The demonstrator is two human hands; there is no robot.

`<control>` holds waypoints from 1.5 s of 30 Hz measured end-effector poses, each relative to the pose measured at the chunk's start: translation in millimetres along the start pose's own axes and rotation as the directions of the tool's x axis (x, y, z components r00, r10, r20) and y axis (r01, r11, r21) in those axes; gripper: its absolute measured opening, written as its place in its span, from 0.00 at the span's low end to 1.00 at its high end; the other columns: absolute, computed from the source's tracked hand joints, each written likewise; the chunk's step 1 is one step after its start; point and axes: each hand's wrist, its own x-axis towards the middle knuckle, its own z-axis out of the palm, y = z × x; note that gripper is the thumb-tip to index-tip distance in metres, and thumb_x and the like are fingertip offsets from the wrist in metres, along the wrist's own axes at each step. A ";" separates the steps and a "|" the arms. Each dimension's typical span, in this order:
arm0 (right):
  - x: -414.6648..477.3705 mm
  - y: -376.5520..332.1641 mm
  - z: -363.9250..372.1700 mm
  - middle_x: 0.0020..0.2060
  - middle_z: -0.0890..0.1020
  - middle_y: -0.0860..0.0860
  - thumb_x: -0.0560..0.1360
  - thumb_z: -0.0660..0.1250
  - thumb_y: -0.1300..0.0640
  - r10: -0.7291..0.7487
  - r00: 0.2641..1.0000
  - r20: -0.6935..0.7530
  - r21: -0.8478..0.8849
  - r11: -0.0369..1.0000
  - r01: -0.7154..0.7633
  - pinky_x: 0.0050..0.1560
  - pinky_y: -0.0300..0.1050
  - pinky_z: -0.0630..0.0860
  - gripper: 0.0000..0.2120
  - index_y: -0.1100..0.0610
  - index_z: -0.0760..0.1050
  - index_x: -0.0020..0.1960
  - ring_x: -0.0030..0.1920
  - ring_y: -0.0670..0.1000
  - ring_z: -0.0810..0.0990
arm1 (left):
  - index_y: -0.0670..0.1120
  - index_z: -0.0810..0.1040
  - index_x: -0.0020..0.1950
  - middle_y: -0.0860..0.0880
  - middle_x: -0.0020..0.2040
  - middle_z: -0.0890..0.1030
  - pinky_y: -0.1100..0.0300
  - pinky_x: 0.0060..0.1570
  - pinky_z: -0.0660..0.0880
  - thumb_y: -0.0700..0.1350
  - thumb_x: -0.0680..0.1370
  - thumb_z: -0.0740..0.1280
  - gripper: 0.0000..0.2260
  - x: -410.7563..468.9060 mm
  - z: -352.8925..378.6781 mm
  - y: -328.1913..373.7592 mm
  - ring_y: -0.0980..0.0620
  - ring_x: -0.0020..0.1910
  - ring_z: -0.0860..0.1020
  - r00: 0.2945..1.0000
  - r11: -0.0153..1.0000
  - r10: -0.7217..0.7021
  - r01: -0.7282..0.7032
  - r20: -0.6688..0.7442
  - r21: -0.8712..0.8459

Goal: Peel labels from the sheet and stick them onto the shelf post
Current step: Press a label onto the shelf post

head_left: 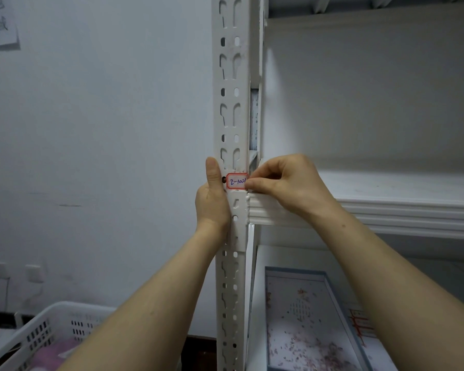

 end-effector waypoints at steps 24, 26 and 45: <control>12.5 -0.5 -6.8 0.32 0.81 0.53 0.68 0.69 0.67 0.027 0.982 0.186 0.167 0.984 -0.059 0.51 0.54 0.79 0.01 0.65 0.79 0.37 0.35 0.48 0.78 | 0.44 0.76 0.43 0.41 0.37 0.75 0.55 0.43 0.73 0.67 0.77 0.46 0.31 3.3 -0.7 -3.7 0.48 0.37 0.74 1.000 1.000 0.000 0.000 0.016 0.028; 12.3 -0.8 -6.7 0.31 0.81 0.53 0.68 0.69 0.68 0.023 0.981 0.192 0.173 0.983 -0.057 0.50 0.54 0.79 0.01 0.64 0.79 0.37 0.35 0.48 0.78 | 0.43 0.76 0.43 0.41 0.37 0.76 0.56 0.43 0.74 0.66 0.77 0.46 0.31 3.2 -0.9 -3.0 0.48 0.37 0.75 1.000 1.000 -0.005 0.004 0.014 0.030; 9.8 6.7 -17.2 0.33 0.83 0.46 0.68 0.75 0.64 0.009 0.978 0.209 0.118 0.992 -0.034 0.38 0.29 0.73 0.05 0.54 0.83 0.39 0.32 0.36 0.78 | 0.42 0.75 0.42 0.44 0.35 0.76 0.62 0.37 0.73 0.65 0.78 0.46 0.30 1.4 0.9 -1.5 0.49 0.35 0.75 1.000 1.000 -0.020 0.020 -0.005 0.016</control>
